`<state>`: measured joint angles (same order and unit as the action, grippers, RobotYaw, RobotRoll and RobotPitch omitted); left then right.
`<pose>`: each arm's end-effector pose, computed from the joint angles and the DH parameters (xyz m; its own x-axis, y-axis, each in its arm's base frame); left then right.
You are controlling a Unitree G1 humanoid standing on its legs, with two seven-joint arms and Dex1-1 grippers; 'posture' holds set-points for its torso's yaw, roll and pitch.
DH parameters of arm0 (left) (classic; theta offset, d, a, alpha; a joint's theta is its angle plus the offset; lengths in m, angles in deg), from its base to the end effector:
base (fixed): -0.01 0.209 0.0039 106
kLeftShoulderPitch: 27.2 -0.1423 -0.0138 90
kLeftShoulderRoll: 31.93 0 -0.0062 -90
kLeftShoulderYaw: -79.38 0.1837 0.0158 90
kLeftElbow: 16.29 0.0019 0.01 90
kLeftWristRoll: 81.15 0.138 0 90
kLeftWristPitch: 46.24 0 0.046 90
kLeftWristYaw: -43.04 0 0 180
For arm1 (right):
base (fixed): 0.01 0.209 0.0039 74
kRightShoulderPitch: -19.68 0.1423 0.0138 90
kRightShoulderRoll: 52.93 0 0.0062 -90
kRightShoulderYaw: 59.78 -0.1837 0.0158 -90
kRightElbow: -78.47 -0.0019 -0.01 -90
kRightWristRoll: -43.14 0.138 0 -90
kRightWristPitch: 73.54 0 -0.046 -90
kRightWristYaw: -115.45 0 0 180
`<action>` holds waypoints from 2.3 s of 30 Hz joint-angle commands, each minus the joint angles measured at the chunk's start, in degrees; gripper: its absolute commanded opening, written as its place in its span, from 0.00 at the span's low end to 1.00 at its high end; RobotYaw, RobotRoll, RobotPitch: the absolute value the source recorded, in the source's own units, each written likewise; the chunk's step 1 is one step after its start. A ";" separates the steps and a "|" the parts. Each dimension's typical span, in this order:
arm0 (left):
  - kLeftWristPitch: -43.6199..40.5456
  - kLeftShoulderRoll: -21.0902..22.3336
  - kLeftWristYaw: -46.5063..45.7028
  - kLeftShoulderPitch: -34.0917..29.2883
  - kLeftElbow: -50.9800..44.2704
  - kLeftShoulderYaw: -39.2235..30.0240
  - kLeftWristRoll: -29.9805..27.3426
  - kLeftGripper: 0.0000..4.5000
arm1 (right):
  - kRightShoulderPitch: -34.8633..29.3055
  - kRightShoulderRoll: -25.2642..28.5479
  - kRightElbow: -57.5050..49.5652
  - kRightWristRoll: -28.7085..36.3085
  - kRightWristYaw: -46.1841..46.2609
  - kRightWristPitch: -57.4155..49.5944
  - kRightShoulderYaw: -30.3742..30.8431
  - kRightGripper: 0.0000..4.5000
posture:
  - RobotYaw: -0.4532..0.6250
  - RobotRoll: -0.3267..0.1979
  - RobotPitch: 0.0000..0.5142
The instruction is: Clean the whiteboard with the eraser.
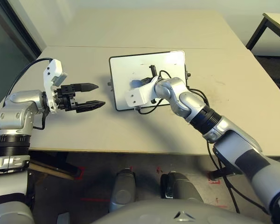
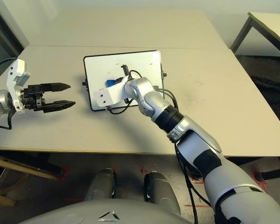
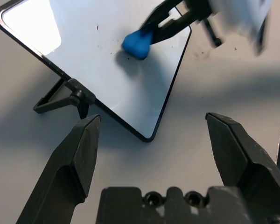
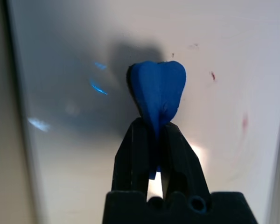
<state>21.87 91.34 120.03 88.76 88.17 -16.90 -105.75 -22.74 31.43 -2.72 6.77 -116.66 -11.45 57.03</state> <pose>0.2630 0.3184 0.1837 0.4594 -0.8327 -0.3092 0.8825 0.4674 0.0526 0.3020 -0.0614 0.1893 0.6415 0.5585 -0.5258 -0.6915 0.1244 -0.7116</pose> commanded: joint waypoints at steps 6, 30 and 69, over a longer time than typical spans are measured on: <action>1.32 -0.40 0.67 1.13 1.65 0.65 0.45 1.00 | 5.07 8.08 -16.31 18.41 -8.01 -42.95 -25.11 0.03 | 0.73 0.62 0.08; 2.28 -1.21 1.14 2.57 3.17 1.94 0.83 1.00 | -5.05 8.97 3.60 31.02 27.50 -52.29 -41.13 0.03 | 0.72 0.62 0.10; 32.75 -14.31 -61.07 9.22 35.59 -15.58 13.31 1.00 | -15.51 8.46 28.24 43.47 46.93 38.35 -52.91 1.00 | 0.69 0.62 0.10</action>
<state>52.49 77.05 60.33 96.38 122.23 -32.08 -93.04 -37.87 40.14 22.81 50.69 -70.15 24.07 3.13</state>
